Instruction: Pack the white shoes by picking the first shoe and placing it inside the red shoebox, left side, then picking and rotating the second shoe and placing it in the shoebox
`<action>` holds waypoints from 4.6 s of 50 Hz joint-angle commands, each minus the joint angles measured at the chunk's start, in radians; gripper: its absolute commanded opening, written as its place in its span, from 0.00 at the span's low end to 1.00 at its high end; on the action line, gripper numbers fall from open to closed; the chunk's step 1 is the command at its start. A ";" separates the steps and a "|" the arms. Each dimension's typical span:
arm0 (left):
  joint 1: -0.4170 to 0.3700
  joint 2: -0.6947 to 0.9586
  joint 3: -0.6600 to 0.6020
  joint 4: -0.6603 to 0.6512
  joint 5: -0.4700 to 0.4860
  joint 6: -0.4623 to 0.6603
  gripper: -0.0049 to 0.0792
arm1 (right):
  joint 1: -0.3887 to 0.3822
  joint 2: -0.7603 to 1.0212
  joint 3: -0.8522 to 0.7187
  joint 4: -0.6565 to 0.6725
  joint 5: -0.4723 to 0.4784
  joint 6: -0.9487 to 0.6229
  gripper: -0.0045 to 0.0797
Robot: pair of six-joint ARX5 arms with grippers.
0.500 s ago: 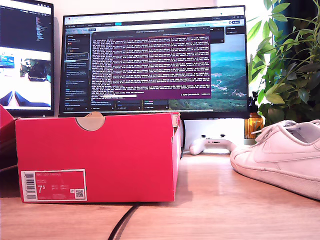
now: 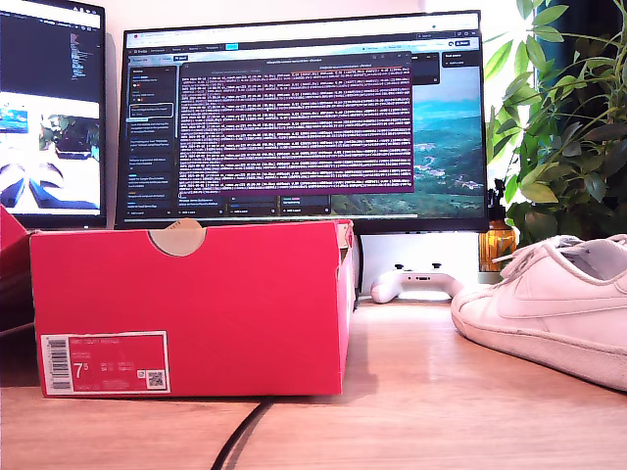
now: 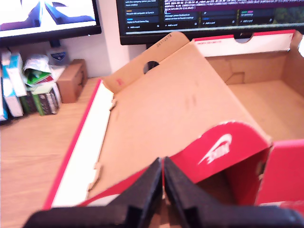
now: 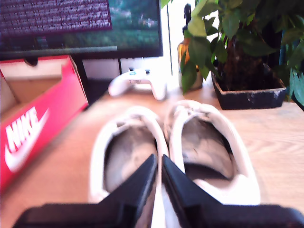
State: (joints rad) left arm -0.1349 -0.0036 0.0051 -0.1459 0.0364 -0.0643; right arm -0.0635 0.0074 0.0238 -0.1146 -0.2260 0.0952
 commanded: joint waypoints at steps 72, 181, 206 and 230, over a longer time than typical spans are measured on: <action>-0.222 0.586 0.375 -0.333 0.090 0.981 0.04 | 0.051 0.861 0.830 -0.483 -0.242 -0.110 0.04; -0.225 0.921 0.375 0.005 0.117 0.980 0.04 | 0.439 1.591 1.338 -0.924 -0.139 -0.121 0.04; -0.225 0.921 0.375 -0.014 0.117 0.980 0.04 | 0.660 1.594 1.588 -0.825 -0.143 0.163 0.04; -0.225 0.921 0.375 -0.013 0.117 0.980 0.04 | 0.785 1.788 1.588 -0.388 -0.082 0.495 0.04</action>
State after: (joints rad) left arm -0.3584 0.9077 0.3733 -0.1635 0.1486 0.9195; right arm 0.7151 1.7664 1.5970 -0.5423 -0.3077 0.5694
